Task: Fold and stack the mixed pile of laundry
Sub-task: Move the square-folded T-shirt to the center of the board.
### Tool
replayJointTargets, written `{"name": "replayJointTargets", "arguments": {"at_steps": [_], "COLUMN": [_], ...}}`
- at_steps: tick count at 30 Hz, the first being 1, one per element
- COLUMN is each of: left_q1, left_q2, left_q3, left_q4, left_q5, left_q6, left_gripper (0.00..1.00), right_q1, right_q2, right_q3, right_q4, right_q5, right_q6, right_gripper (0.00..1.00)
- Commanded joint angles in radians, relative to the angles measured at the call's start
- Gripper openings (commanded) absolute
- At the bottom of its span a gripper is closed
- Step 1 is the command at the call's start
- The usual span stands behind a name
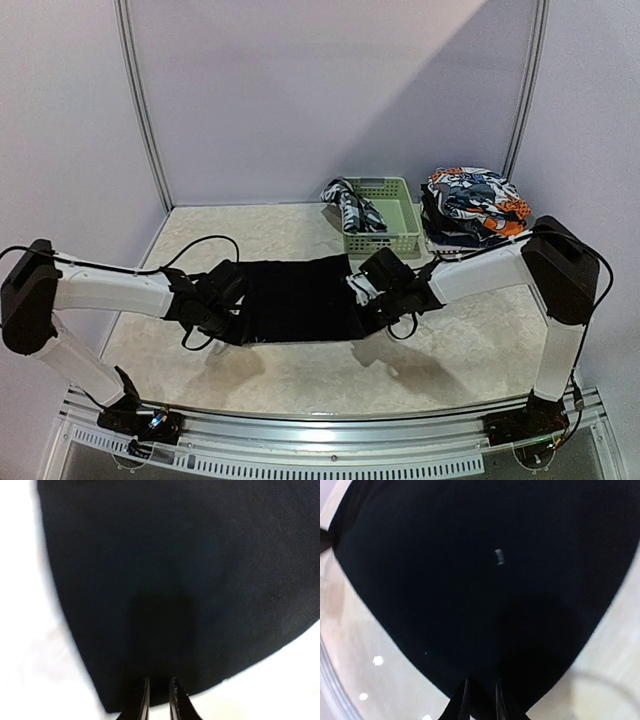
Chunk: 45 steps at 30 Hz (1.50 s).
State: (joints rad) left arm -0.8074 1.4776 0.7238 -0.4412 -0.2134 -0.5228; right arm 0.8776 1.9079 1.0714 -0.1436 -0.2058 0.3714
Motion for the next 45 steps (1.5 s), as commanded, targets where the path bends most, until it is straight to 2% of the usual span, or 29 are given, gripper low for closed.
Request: {"name": "replayJointTargets", "arguments": {"at_steps": [1, 6, 10, 17, 30, 40, 45], "left_q1": [-0.04, -0.042, -0.042, -0.041, -0.039, -0.036, -0.043], "left_q2": [-0.124, -0.183, -0.173, -0.084, 0.037, 0.102, 0.069], "left_q3": [0.005, -0.002, -0.007, -0.003, -0.041, -0.074, -0.042], "left_q4": [-0.171, -0.173, -0.122, -0.024, 0.013, 0.016, -0.013], "left_q5": [-0.098, -0.123, -0.11, -0.16, -0.214, -0.24, -0.25], "left_q6": [-0.06, -0.069, -0.069, -0.06, -0.08, -0.098, -0.089], "left_gripper": [0.16, 0.16, 0.16, 0.16, 0.16, 0.15, 0.17], "right_q1": [0.041, 0.038, 0.01, -0.095, -0.237, -0.267, -0.265], "right_q2": [-0.077, -0.123, -0.086, 0.06, 0.32, 0.395, 0.372], "right_q3": [-0.048, 0.039, 0.15, 0.311, 0.554, 0.613, 0.595], "right_q4": [-0.135, -0.161, -0.187, -0.174, -0.227, -0.278, -0.292], "right_q5": [0.02, 0.036, 0.048, 0.008, -0.069, -0.032, -0.035], "right_q6": [0.051, 0.018, -0.02, -0.049, -0.108, -0.135, -0.132], "right_gripper": [0.22, 0.32, 0.35, 0.35, 0.32, 0.32, 0.32]}}
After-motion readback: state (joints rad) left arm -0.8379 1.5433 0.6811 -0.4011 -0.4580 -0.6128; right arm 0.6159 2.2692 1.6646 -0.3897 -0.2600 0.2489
